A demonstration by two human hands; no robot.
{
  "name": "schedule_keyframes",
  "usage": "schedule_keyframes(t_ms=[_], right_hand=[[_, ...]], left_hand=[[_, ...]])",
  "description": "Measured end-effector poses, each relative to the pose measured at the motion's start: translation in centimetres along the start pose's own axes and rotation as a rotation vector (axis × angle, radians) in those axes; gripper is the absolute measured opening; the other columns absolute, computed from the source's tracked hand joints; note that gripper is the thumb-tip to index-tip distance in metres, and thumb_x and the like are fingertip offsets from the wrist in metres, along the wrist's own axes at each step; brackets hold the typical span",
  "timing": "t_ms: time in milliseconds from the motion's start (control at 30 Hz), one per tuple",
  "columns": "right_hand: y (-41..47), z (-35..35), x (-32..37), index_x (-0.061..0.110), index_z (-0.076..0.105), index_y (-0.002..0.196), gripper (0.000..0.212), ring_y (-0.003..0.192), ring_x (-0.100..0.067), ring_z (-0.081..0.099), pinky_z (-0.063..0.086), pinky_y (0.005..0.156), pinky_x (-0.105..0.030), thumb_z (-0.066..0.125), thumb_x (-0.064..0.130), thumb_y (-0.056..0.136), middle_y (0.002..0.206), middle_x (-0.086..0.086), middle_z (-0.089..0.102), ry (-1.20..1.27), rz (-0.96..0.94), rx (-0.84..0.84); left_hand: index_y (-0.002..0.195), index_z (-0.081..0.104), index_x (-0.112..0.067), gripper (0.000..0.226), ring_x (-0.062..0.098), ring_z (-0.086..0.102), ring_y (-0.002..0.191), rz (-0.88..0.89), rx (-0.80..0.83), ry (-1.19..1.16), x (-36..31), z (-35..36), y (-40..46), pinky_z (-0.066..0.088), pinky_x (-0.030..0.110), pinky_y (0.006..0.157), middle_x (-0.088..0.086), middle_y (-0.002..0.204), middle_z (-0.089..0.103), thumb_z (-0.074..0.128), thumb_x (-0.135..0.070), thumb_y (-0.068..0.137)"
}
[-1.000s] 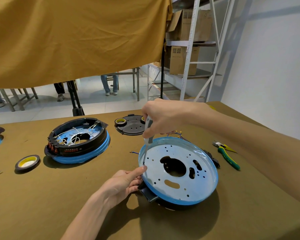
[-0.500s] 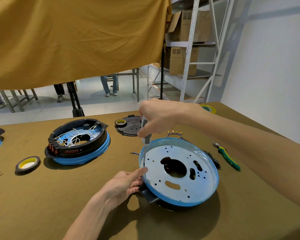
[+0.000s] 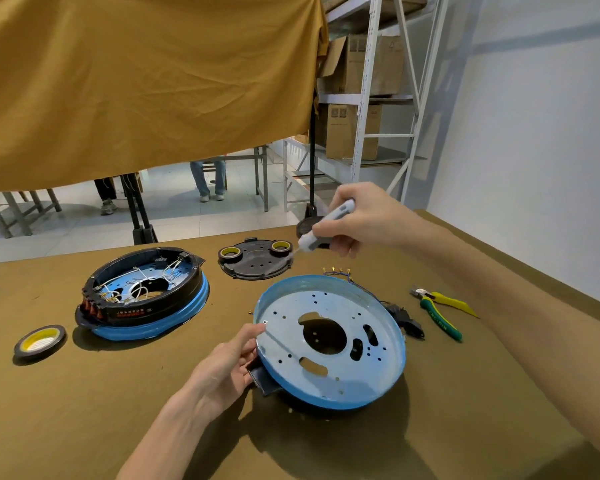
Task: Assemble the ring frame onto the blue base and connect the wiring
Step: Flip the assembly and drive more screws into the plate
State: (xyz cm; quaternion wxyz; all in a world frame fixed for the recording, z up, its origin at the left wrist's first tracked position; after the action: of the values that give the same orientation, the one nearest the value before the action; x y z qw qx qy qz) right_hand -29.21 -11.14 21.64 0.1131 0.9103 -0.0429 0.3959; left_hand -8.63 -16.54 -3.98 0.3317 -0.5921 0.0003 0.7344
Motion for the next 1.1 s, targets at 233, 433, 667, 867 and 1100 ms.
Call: schedule_keyframes(t_ms=[233, 433, 667, 867, 1100], right_hand=[[-4.8, 0.6, -15.1, 0.01, 0.046, 0.086, 0.029, 0.055, -0.02, 0.069, 0.052, 0.048, -0.03, 0.074, 0.005, 0.084, 0.072, -0.009, 0.068, 0.193, 0.393, -0.218], [-8.4, 5.1, -21.3, 0.024, 0.04, 0.082, 0.027, 0.068, -0.021, 0.053, 0.037, 0.06, -0.036, 0.062, 0.036, 0.094, 0.076, 0.004, 0.058, -0.301, 0.403, -0.2], [-8.1, 8.1, -20.8, 0.024, 0.043, 0.099, 0.021, 0.078, -0.018, 0.058, 0.039, 0.059, -0.032, 0.058, 0.039, 0.097, 0.092, 0.005, 0.063, -0.532, 0.392, -0.175], [-7.1, 7.0, -18.4, 0.022, 0.054, 0.097, 0.022, 0.088, -0.015, 0.056, 0.043, 0.069, -0.031, 0.053, 0.044, 0.1, 0.099, 0.003, 0.058, -0.525, 0.319, -0.253], [-6.7, 7.9, -14.4, 0.018, 0.059, 0.107, 0.04, 0.097, -0.03, 0.068, 0.055, 0.068, -0.041, 0.046, 0.056, 0.103, 0.117, -0.012, 0.064, 0.893, 0.6, -0.147]], left_hand=[[0.116, 0.065, -0.001, 0.071, 0.04, 0.07, 0.103, 0.011, -0.131, -0.131, -1.6, -2.0, -0.8, 0.061, 0.042, 0.063, 0.024, 0.102, 0.075, 0.089, -0.036, 0.059], [0.099, 0.069, -0.008, 0.032, 0.022, 0.072, 0.058, 0.167, -0.167, -0.178, -4.8, -2.7, -1.6, 0.056, 0.031, 0.043, 0.009, 0.069, 0.074, 0.077, -0.033, 0.082], [0.137, 0.059, -0.025, 0.059, 0.019, 0.073, 0.103, 0.595, -0.224, 0.166, -12.2, -1.1, -4.1, 0.063, 0.038, 0.074, 0.0, 0.119, 0.073, 0.081, -0.031, 0.083], [0.135, 0.055, -0.025, 0.076, 0.0, 0.061, 0.112, 1.023, -0.178, 0.618, -14.2, 3.8, -7.7, 0.049, 0.007, 0.083, -0.012, 0.121, 0.062, 0.093, -0.014, 0.07], [0.146, 0.039, -0.041, 0.093, 0.002, 0.045, 0.132, 1.113, 0.162, 1.099, -8.3, 9.7, -8.2, 0.049, 0.021, 0.105, -0.026, 0.143, 0.039, 0.09, -0.022, 0.071]])
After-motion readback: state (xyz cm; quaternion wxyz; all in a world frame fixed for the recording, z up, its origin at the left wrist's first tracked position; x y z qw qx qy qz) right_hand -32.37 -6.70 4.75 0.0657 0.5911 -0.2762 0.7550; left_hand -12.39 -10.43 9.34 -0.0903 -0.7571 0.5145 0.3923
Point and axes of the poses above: each hand's wrist, its own y-axis towards the middle knuckle, its own z-axis out of the palm, x = y × z, the point moved 9 cm from there along y, towards the middle knuckle
